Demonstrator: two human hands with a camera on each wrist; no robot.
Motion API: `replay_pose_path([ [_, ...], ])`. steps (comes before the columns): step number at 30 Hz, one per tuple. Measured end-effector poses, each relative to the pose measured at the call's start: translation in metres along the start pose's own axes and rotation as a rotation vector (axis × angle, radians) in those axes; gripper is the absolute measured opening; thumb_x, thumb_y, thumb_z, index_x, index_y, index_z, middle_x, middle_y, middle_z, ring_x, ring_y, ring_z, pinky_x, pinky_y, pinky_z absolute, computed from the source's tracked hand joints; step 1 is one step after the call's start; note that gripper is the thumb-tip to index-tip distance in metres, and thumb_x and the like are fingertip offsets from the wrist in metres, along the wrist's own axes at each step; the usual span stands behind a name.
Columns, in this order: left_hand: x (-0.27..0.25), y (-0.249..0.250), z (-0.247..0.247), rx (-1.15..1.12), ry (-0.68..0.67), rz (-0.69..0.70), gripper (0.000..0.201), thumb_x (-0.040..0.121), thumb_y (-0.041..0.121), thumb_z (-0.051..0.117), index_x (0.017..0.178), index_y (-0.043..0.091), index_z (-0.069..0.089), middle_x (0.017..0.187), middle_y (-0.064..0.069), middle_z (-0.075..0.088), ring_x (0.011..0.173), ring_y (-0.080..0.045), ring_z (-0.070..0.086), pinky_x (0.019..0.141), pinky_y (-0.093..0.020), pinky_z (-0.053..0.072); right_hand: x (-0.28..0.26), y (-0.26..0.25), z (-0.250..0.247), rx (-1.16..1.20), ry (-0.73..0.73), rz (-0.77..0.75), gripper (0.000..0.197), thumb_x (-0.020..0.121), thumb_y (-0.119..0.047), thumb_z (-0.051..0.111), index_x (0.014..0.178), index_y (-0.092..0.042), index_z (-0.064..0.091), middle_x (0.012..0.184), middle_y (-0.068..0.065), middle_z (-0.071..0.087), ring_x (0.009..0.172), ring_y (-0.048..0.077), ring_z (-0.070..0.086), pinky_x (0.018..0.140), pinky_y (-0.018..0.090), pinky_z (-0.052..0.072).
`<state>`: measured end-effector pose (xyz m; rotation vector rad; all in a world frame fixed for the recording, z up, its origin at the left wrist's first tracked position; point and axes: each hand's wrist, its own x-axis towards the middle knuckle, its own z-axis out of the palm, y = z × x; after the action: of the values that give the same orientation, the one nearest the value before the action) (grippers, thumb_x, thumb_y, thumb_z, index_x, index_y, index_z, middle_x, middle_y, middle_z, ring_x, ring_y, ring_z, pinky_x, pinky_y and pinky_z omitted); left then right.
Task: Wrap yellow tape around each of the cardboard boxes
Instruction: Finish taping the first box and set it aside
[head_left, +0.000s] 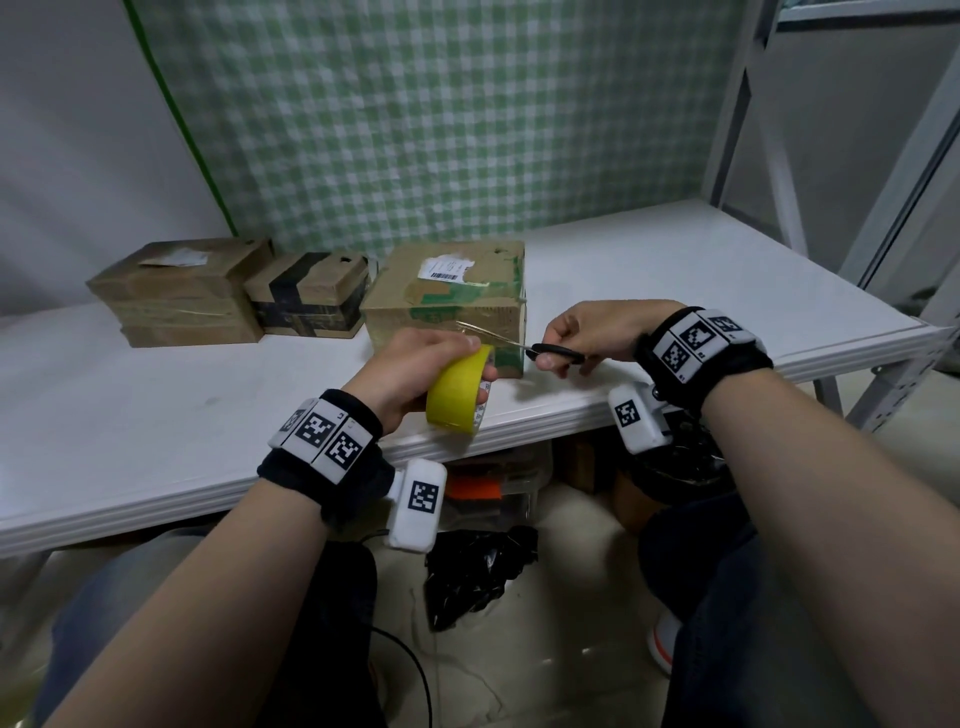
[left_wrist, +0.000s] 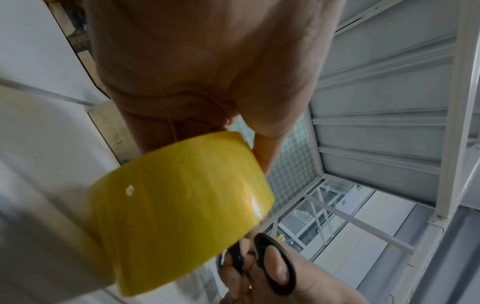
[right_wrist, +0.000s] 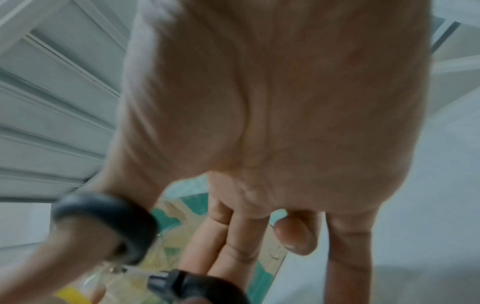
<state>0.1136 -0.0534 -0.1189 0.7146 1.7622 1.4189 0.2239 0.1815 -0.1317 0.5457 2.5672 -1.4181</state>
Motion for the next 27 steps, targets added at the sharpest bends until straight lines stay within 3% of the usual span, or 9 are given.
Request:
replay_pose_path([
  [3,0.0,0.0,0.0,0.006,-0.022,-0.011,0.03,0.101,0.019,0.062,0.121,-0.003,0.061,0.097,-0.02,0.076,0.069,-0.028,0.069,0.069,-0.038,0.061,0.001,-0.001,0.0,-0.077,0.005,-0.02,0.056,0.051,-0.057,0.084,0.085,-0.015,0.069,0.072,-0.003,0.067,0.071,0.009,0.057,0.068,0.025,0.043],
  [6,0.0,0.001,-0.003,0.014,-0.034,-0.028,0.031,0.101,0.018,0.062,0.121,-0.005,0.062,0.097,-0.021,0.075,0.069,-0.029,0.069,0.07,-0.038,0.06,0.002,-0.001,-0.001,-0.076,0.005,-0.029,0.045,0.052,-0.052,0.085,0.072,-0.016,0.068,0.065,0.0,0.065,0.058,0.005,0.054,0.063,0.024,0.04],
  [8,-0.001,0.001,-0.005,0.012,-0.057,-0.039,0.034,0.101,0.018,0.062,0.122,-0.008,0.061,0.096,-0.021,0.073,0.07,-0.03,0.067,0.072,-0.04,0.058,0.001,0.0,0.001,-0.084,-0.002,-0.013,0.039,0.056,-0.049,0.085,0.073,-0.017,0.069,0.066,0.0,0.066,0.056,0.003,0.054,0.062,0.024,0.039],
  [13,-0.003,0.003,-0.008,0.081,-0.08,-0.07,0.033,0.099,0.024,0.065,0.117,-0.004,0.067,0.097,-0.017,0.075,0.074,-0.029,0.068,0.088,-0.048,0.057,-0.003,0.0,0.002,-0.14,-0.112,0.07,0.047,0.054,-0.056,0.091,0.083,-0.026,0.069,0.075,-0.005,0.069,0.069,0.01,0.045,0.057,0.026,0.027],
  [18,-0.006,0.002,-0.011,0.107,-0.088,-0.094,0.029,0.098,0.021,0.066,0.116,0.0,0.069,0.092,-0.015,0.076,0.072,-0.025,0.071,0.078,-0.038,0.06,-0.008,-0.001,0.002,-0.112,-0.112,0.018,0.061,0.051,-0.06,0.083,0.095,-0.023,0.063,0.084,-0.005,0.064,0.082,0.012,0.05,0.062,0.025,0.034],
  [21,-0.011,0.002,-0.014,0.112,-0.084,-0.095,0.025,0.099,0.018,0.063,0.118,0.003,0.067,0.087,-0.013,0.077,0.068,-0.022,0.072,0.064,-0.032,0.061,-0.015,0.001,-0.001,0.017,-0.052,-0.09,0.057,0.054,-0.05,0.084,0.097,-0.02,0.062,0.09,0.001,0.061,0.079,0.01,0.051,0.062,0.022,0.037],
  [23,-0.013,0.003,-0.015,0.108,-0.063,-0.09,0.024,0.1,0.018,0.062,0.119,0.005,0.066,0.084,-0.011,0.077,0.067,-0.019,0.073,0.058,-0.029,0.059,-0.02,-0.001,-0.003,0.202,0.011,-0.173,0.05,0.059,-0.037,0.089,0.096,-0.017,0.061,0.085,-0.003,0.064,0.072,0.005,0.053,0.059,0.018,0.037],
  [25,-0.015,0.003,-0.014,0.101,-0.026,-0.072,0.024,0.1,0.017,0.062,0.12,0.005,0.065,0.079,-0.007,0.077,0.064,-0.016,0.073,0.053,-0.026,0.057,-0.022,-0.004,-0.007,0.312,0.203,-0.217,0.043,0.067,-0.03,0.092,0.096,-0.019,0.062,0.084,-0.008,0.07,0.076,0.005,0.057,0.062,0.02,0.038],
  [27,-0.016,0.004,-0.013,0.055,0.0,-0.06,0.028,0.1,0.016,0.062,0.124,0.003,0.063,0.076,-0.007,0.077,0.062,-0.016,0.073,0.05,-0.025,0.055,-0.022,-0.003,-0.013,0.299,0.475,-0.154,0.035,0.077,-0.037,0.085,0.101,-0.023,0.063,0.097,-0.01,0.071,0.09,0.009,0.061,0.073,0.029,0.043],
])
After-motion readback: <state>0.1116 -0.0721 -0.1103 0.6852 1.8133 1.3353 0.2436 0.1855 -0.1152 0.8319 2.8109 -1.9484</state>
